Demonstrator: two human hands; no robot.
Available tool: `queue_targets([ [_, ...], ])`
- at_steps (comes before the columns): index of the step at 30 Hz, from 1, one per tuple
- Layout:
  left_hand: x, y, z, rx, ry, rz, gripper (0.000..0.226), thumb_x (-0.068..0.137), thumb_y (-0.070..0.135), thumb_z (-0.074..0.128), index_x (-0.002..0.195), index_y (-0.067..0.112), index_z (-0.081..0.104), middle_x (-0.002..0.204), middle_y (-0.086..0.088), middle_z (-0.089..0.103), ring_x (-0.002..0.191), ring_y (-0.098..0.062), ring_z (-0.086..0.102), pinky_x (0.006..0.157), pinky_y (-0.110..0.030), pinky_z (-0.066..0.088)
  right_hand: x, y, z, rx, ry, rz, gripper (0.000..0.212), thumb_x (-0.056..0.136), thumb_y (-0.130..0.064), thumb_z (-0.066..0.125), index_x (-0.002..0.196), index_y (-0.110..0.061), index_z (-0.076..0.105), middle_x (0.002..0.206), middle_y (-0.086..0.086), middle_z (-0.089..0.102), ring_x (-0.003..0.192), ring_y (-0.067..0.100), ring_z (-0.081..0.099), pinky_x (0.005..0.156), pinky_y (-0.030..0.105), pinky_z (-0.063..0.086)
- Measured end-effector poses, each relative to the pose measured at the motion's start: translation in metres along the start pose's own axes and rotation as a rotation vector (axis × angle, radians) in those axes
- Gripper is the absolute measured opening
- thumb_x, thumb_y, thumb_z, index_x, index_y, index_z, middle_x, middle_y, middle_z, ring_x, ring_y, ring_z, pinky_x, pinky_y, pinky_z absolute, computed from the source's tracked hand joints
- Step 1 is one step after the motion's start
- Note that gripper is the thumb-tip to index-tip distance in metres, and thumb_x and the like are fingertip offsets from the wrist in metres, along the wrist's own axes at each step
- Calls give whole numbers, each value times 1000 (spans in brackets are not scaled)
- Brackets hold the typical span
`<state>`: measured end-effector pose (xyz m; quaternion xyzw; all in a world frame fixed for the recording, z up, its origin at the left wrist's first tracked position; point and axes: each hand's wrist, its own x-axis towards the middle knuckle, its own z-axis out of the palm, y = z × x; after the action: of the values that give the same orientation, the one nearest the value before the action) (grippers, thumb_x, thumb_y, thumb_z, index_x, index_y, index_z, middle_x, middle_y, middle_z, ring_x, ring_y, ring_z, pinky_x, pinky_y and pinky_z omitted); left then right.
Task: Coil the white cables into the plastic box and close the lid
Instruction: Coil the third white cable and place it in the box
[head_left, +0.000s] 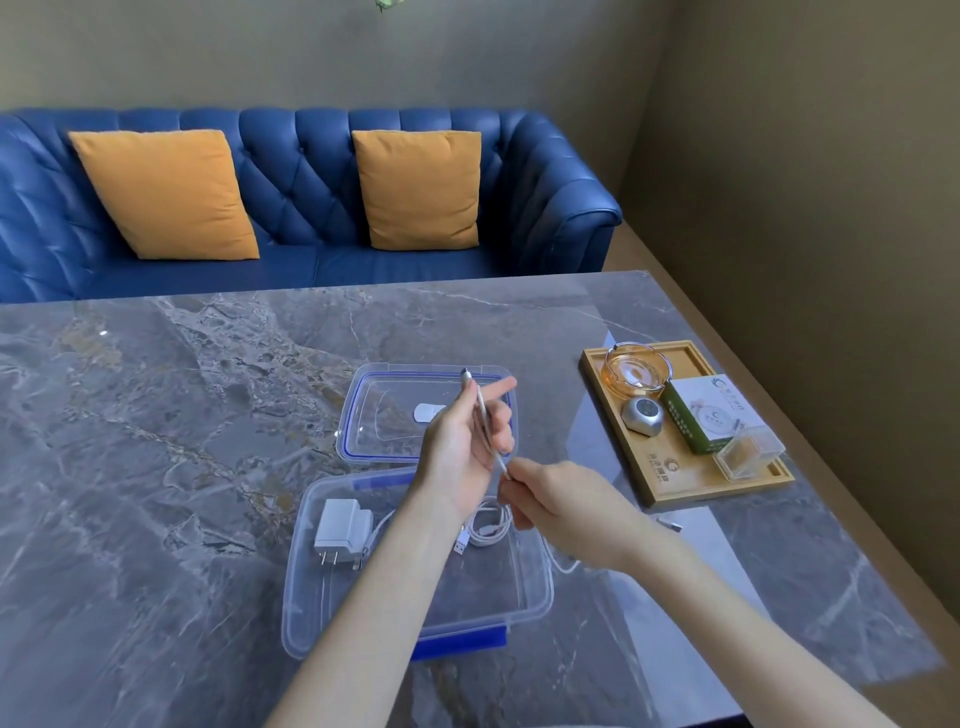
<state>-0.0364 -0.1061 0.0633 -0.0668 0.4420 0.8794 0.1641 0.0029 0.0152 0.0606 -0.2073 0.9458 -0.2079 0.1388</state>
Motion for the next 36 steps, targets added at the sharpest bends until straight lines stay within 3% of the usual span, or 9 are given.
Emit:
queue_targets([
  [4, -14, 16, 4, -11, -221, -33, 49, 98, 29, 21, 122, -5, 48, 36, 7, 36, 24, -1, 23, 33, -12, 22, 9, 24, 15, -77, -148, 53, 32, 97, -33, 34, 103, -9, 55, 101, 13, 69, 92, 34, 61, 82, 47, 49],
  [7, -26, 21, 4, 210, -350, -137, 45, 97, 29, 25, 110, -1, 57, 37, 9, 39, 27, 1, 21, 32, -11, 17, 15, 40, 11, 70, -98, 103, 33, 95, -34, 40, 100, -7, 60, 97, 12, 70, 91, 29, 63, 84, 44, 48],
  [10, -35, 16, -1, 432, -382, -200, 40, 97, 28, 29, 109, 1, 58, 41, 6, 49, 30, -2, 23, 37, -15, 18, 21, 47, -5, 172, 16, 152, 27, 89, -32, 56, 72, -11, 61, 66, 3, 60, 60, 17, 50, 59, 19, 43],
  [12, -36, 9, -4, 563, -340, -200, 38, 98, 28, 30, 113, 4, 55, 45, 5, 55, 32, -4, 27, 43, -19, 23, 24, 45, -18, 224, 118, 177, 18, 81, -26, 66, 71, -11, 66, 62, 6, 61, 56, 12, 46, 55, 20, 37],
  [18, -28, -19, -6, 697, -120, -174, 35, 100, 26, 26, 99, 9, 56, 64, -4, 62, 33, -5, 32, 42, -17, 25, 33, 34, -26, 547, 256, 227, 3, 65, -11, 69, 66, -13, 71, 62, 15, 70, 58, 17, 60, 72, 43, 55],
  [25, -16, -32, -10, 556, 188, -49, 41, 99, 26, 27, 72, 14, 56, 57, -2, 48, 33, -5, 31, 39, -17, 23, 26, 17, -31, 790, 204, 97, 33, 75, 18, 49, 94, -5, 64, 79, 15, 64, 70, 14, 64, 62, 11, 49],
  [29, -13, -28, -15, 556, 175, -38, 41, 99, 24, 28, 69, 13, 54, 54, 0, 34, 37, -6, 28, 37, -15, 21, 23, 17, -26, 834, 234, 62, 34, 79, 16, 46, 100, -9, 58, 77, 8, 66, 72, 15, 68, 75, 24, 54],
  [33, -7, -25, -22, 943, 209, 72, 44, 98, 24, 30, 60, 14, 49, 56, -5, 52, 61, -25, 49, 65, -32, 42, 23, 17, -23, 925, 271, 56, 33, 86, 7, 49, 115, -10, 50, 81, 6, 68, 60, 20, 66, 70, 34, 55],
  [36, -2, -21, -28, 1303, 230, 181, 42, 98, 23, 29, 76, 4, 58, 80, -23, 67, 81, -37, 59, 77, -39, 43, 22, 17, -26, 904, 292, 45, 26, 89, -2, 53, 113, -13, 52, 82, 8, 71, 47, 18, 60, 57, 29, 53],
])
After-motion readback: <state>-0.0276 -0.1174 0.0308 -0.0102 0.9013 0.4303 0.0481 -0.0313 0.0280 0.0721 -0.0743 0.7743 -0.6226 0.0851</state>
